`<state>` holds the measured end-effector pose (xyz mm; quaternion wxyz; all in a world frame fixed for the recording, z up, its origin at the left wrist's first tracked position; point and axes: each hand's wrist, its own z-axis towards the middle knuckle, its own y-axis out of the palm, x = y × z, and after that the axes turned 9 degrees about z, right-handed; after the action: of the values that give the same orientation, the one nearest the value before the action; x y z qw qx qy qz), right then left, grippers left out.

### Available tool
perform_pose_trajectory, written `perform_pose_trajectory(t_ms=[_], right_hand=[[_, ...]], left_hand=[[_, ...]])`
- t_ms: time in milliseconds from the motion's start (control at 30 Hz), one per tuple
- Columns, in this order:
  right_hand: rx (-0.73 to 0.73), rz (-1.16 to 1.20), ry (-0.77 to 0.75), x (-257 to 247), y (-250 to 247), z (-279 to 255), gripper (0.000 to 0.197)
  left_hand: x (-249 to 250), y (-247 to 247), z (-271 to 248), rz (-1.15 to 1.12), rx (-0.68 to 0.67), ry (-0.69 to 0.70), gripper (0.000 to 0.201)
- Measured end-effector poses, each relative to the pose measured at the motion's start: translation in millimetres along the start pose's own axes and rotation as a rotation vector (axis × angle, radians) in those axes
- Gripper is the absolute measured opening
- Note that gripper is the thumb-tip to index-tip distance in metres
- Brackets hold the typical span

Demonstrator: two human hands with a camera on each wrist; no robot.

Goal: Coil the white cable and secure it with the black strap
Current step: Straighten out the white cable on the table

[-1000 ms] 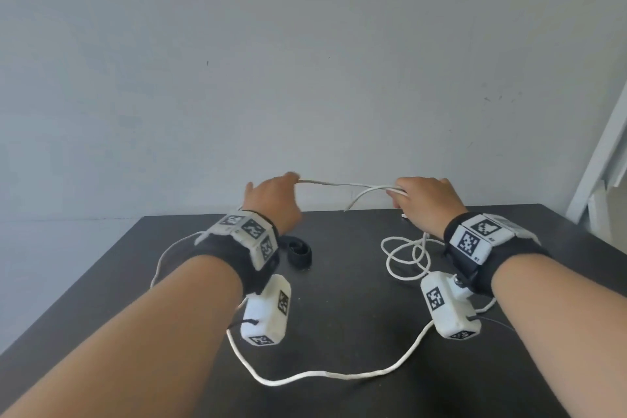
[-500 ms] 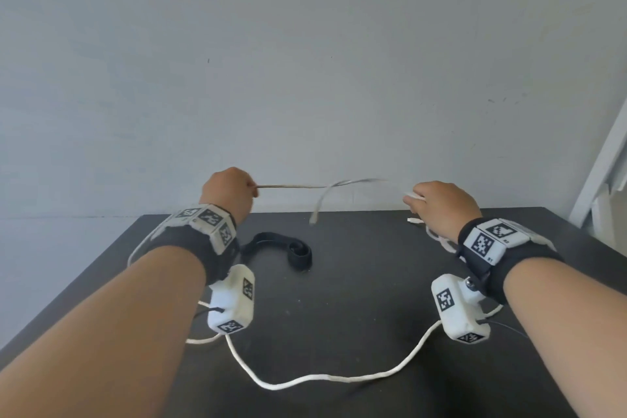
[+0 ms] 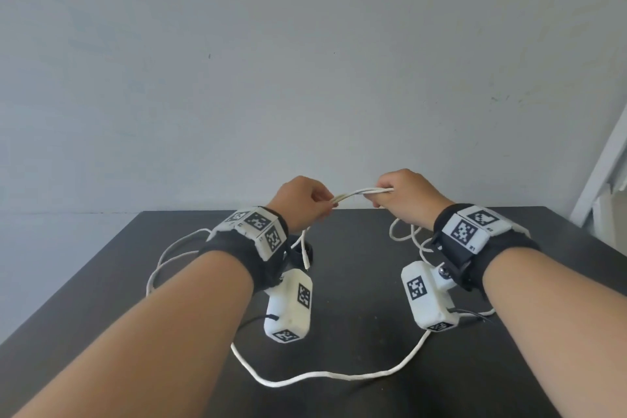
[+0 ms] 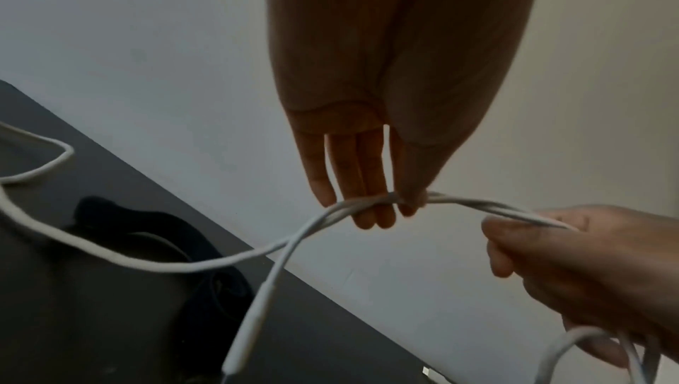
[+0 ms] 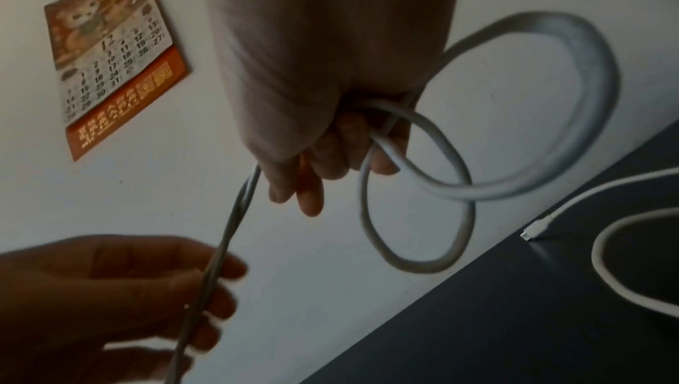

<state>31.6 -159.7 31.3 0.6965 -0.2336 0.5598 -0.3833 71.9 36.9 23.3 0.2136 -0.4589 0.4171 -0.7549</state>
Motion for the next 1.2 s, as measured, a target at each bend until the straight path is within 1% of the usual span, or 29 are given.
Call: perform_pose_trajectory(t_ms=[67,100,167,233,267,333,400,467,567,600,667,700,767,833,867,933,967,1033,1067,1100,1167,1200], right_hand=[[-0.010,0.121,-0.009,0.6,-1.9,-2.1,0.032],[-0.015,0.212,-0.004,1.1,-2.7,-3.2,0.032],[-0.034,0.327,-0.006,3.6,-4.2,-4.6,0.021],[-0.092,0.282,-0.016,8.2,-4.7,-4.9,0.005],[-0.129,0.234,-0.004,11.0,-4.5,-5.8,0.003],[-0.152,0.148,0.043,18.5,-3.2,-7.2,0.007],[-0.128,0.088,0.084,26.2,-2.4,-7.8,0.012],[-0.132,0.092,0.140,30.5,-1.0,-7.3,0.010],[-0.137,0.068,0.215,33.6,1.2,-9.8,0.031],[-0.136,0.097,0.240,34.7,1.8,-11.0,0.030],[-0.089,0.203,0.278,37.9,1.4,-13.8,0.020],[-0.030,0.243,0.288,40.6,0.3,-13.7,0.017],[0.121,0.297,0.312,45.6,-2.4,-12.1,0.025],[0.252,0.375,0.323,46.3,-4.8,-8.9,0.036],[0.291,0.435,0.326,45.8,-5.3,-8.0,0.044],[0.298,0.616,0.361,43.2,-6.1,-7.9,0.060],[0.290,0.712,0.374,40.6,-6.0,-9.0,0.057],[0.287,0.847,0.373,33.7,-7.8,-12.6,0.029],[0.298,0.887,0.376,31.2,-8.9,-15.4,0.026],[0.326,0.945,0.371,30.5,-9.1,-16.2,0.031],[0.385,1.109,0.379,27.9,-11.0,-14.2,0.035],[0.381,1.157,0.373,25.6,-11.8,-12.6,0.033]], left_hand=[[-4.4,-0.8,0.3,-0.029,0.037,-0.032,0.016],[-6.9,-2.3,0.1,-0.064,0.048,-0.065,0.016],[-12.3,-4.6,-0.6,-0.120,0.073,-0.133,0.019],[-17.5,-7.2,-1.0,-0.141,0.132,-0.174,0.022],[-20.6,-9.1,-0.9,-0.143,0.175,-0.187,0.023],[-27.2,-14.0,-0.5,-0.143,0.241,-0.216,0.024],[-32.9,-16.7,-1.2,-0.151,0.285,-0.255,0.024],[-37.1,-18.0,-2.1,-0.144,0.330,-0.299,0.026],[-42.3,-22.2,-3.4,-0.138,0.402,-0.363,0.029],[-44.9,-24.3,-3.5,-0.144,0.411,-0.373,0.028],[-49.0,-26.2,-5.3,-0.127,0.378,-0.366,0.026],[-50.5,-25.4,-6.7,-0.110,0.345,-0.351,0.025],[-53.5,-22.0,-10.0,-0.062,0.277,-0.321,0.021],[-57.5,-20.1,-12.6,-0.030,0.251,-0.316,0.017],[-60.1,-20.1,-13.1,-0.023,0.253,-0.327,0.016],[-64.2,-20.7,-13.5,-0.001,0.252,-0.366,0.016],[-65.6,-20.5,-13.4,0.013,0.240,-0.386,0.016],[-66.8,-18.8,-13.6,0.050,0.207,-0.410,0.019],[-67.3,-17.9,-14.4,0.067,0.181,-0.419,0.021],[-67.1,-17.4,-15.2,0.080,0.147,-0.426,0.022],[-64.9,-16.2,-17.2,0.158,0.029,-0.415,0.020],[-61.2,-15.4,-18.5,0.221,-0.034,-0.400,0.020]])
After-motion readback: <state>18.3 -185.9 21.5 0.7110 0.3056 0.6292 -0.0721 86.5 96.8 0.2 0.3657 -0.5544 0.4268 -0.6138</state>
